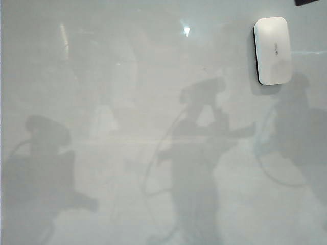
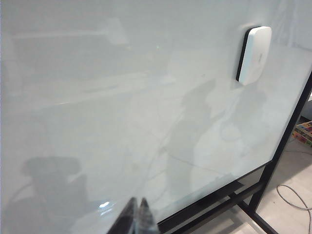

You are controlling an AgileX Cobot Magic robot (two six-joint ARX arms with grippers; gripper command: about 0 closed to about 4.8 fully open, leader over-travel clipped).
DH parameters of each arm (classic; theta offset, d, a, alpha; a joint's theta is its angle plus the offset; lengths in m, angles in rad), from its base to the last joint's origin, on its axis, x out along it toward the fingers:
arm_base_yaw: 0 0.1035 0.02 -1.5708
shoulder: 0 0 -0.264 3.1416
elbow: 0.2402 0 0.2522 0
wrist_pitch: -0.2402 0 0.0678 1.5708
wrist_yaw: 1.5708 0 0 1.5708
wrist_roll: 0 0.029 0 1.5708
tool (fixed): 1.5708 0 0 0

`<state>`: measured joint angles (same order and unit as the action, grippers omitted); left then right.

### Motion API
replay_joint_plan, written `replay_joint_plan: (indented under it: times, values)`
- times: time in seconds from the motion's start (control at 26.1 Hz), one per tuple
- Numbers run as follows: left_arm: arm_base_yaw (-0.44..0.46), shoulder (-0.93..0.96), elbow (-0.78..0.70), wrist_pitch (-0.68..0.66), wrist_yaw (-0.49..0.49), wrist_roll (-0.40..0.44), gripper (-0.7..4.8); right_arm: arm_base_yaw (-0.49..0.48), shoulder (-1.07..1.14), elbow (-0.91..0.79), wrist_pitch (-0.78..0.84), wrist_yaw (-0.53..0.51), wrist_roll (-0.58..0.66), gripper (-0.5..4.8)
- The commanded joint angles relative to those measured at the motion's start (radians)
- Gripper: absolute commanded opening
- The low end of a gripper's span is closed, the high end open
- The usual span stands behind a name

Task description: Grab the whiteboard eraser that is attached to the surface of the whiteboard and use it to clean the writing on the whiteboard.

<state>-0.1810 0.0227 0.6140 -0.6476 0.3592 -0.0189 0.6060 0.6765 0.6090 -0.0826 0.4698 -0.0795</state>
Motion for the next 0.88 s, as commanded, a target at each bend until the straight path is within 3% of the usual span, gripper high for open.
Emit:
replay_joint_plan:
  times: [0.04,0.15,0.34,0.5,0.57,0.73,0.88]
  values:
    - [-0.001,0.000,0.003,0.012,0.003,0.004,-0.05,-0.001,-0.066,-0.007,-0.167,-0.001,0.009,-0.02]
    - [-0.001,0.000,0.003,0.012,0.003,0.004,-0.05,-0.014,-0.204,-0.077,-0.200,-0.002,0.008,-0.02]
    - [-0.001,0.000,0.003,0.012,0.005,0.004,-0.05,-0.132,-0.462,-0.218,-0.244,-0.192,0.021,-0.02]
    - [-0.001,0.000,0.002,0.012,0.001,0.003,-0.05,-0.247,-0.583,-0.278,-0.291,-0.287,0.027,-0.02]
    - [-0.001,0.000,0.003,0.012,0.002,0.004,-0.05,-0.275,-0.615,-0.288,-0.260,-0.315,0.033,-0.02]
    - [-0.001,0.000,0.003,0.012,0.001,0.004,-0.05,-0.277,-0.636,-0.314,-0.183,-0.315,0.175,-0.01]
    - [-0.001,0.000,0.003,0.012,0.001,0.004,-0.05,-0.274,-0.656,-0.454,-0.022,-0.315,0.241,-0.01]
